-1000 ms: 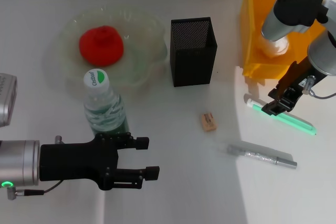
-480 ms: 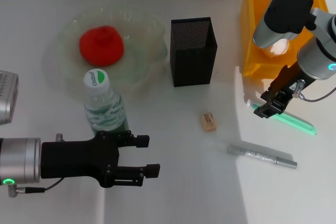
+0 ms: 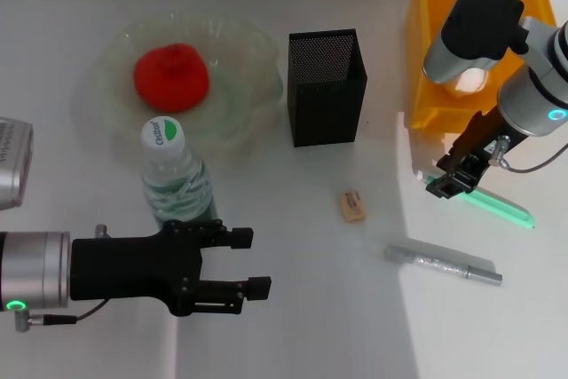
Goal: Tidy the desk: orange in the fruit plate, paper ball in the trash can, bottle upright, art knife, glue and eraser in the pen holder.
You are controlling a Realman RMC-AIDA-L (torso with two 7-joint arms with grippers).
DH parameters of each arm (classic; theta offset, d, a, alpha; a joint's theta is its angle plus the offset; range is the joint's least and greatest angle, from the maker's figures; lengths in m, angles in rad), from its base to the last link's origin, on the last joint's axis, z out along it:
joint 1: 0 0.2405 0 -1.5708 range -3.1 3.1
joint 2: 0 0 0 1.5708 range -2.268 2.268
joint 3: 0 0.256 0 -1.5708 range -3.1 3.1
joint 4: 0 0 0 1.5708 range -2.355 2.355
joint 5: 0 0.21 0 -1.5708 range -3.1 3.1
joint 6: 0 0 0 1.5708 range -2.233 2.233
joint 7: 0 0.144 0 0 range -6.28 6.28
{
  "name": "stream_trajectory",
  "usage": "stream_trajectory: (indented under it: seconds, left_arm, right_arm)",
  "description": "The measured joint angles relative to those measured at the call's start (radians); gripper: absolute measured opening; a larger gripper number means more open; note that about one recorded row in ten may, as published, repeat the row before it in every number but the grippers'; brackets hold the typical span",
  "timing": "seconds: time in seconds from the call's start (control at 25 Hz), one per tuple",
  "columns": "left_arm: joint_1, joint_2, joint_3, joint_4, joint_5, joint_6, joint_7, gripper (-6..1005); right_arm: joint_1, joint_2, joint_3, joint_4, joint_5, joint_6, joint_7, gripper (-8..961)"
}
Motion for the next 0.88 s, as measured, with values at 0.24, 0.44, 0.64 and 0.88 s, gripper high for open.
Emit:
stream_trajectory:
  seconds: [0.24,0.44,0.64,0.88]
  left_arm:
    - [-0.002,-0.001,0.000,0.000,0.000,-0.001,0.000,799]
    - [-0.002,-0.002,0.000,0.000,0.000,-0.001,-0.001,798]
    - [-0.002,-0.002,0.000,-0.002,0.000,-0.001,-0.001,798]
    - [-0.002,-0.002,0.000,-0.012,0.000,-0.001,0.003,798]
  right_arm:
    - [0.009,0.000,-0.002,0.029,0.000,0.017,0.000,350]
    - [0.011,0.000,-0.016,0.038,0.000,0.026,0.000,332]
    - [0.011,0.000,-0.022,0.038,0.000,0.030,0.000,313]
    - [0.011,0.000,-0.023,0.038,0.000,0.034,0.000,260]
